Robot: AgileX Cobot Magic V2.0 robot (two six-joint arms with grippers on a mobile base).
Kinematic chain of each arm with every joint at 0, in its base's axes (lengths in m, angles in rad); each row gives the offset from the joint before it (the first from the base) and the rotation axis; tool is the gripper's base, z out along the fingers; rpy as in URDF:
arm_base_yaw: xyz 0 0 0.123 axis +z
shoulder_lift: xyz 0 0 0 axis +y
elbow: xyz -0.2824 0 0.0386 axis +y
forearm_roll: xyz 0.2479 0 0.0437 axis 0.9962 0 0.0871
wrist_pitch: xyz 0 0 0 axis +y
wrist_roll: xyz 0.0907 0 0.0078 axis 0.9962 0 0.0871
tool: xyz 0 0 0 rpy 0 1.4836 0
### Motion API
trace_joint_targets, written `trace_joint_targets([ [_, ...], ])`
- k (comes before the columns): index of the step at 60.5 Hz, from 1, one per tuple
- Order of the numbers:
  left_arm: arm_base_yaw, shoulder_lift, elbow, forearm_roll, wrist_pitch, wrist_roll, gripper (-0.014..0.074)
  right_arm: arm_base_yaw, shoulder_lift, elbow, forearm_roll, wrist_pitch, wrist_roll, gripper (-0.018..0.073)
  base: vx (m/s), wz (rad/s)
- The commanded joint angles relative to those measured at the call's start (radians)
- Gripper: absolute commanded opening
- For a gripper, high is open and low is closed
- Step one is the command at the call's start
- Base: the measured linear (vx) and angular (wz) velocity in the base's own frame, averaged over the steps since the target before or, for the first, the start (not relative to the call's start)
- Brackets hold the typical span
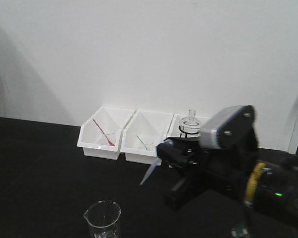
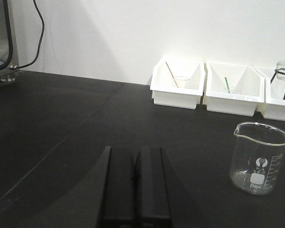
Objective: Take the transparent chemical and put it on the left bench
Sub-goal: 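Lower the pipette into the empty beaker and open the right gripper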
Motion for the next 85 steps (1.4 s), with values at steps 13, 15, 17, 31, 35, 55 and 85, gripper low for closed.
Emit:
trace_joint_targets([
  [13,-0.002,-0.019,0.016,-0.001,-0.078,-0.008,-0.0003,0.099,0.254,-0.234,0.116,-0.043,-0.130,0.0001,0.00,0.00],
  [15,-0.002,-0.019,0.016,-0.001,-0.078,-0.008,-0.0003,0.102,0.271,-0.244,0.115,-0.043,-0.130,0.0001,0.00,0.00],
  [17,-0.002,-0.019,0.016,-0.001,-0.078,-0.008,-0.0003,0.102,0.294,-0.255,0.115,-0.043,-0.130,0.0003,0.00,0.00],
  [31,-0.002,-0.019,0.016,-0.001,-0.078,-0.008,-0.0003,0.103,0.402,-0.257,0.115,-0.069,-0.120,0.0025,0.00,0.00],
  [35,-0.002,-0.019,0.016,-0.001,-0.078,-0.008,-0.0003,0.103,0.423,-0.257,0.115,-0.073,-0.119,0.0048,0.00,0.00],
  [55,-0.002,-0.019,0.016,-0.001,-0.078,-0.008,-0.0003,0.102,0.441,-0.257,0.120,-0.061,-0.118,0.0408,0.00,0.00],
  [85,-0.002,-0.019,0.016,-0.001,-0.078,-0.008,-0.0003,0.100,0.014,-0.063,0.111,0.270,-0.021,0.0521,0.00,0.00],
])
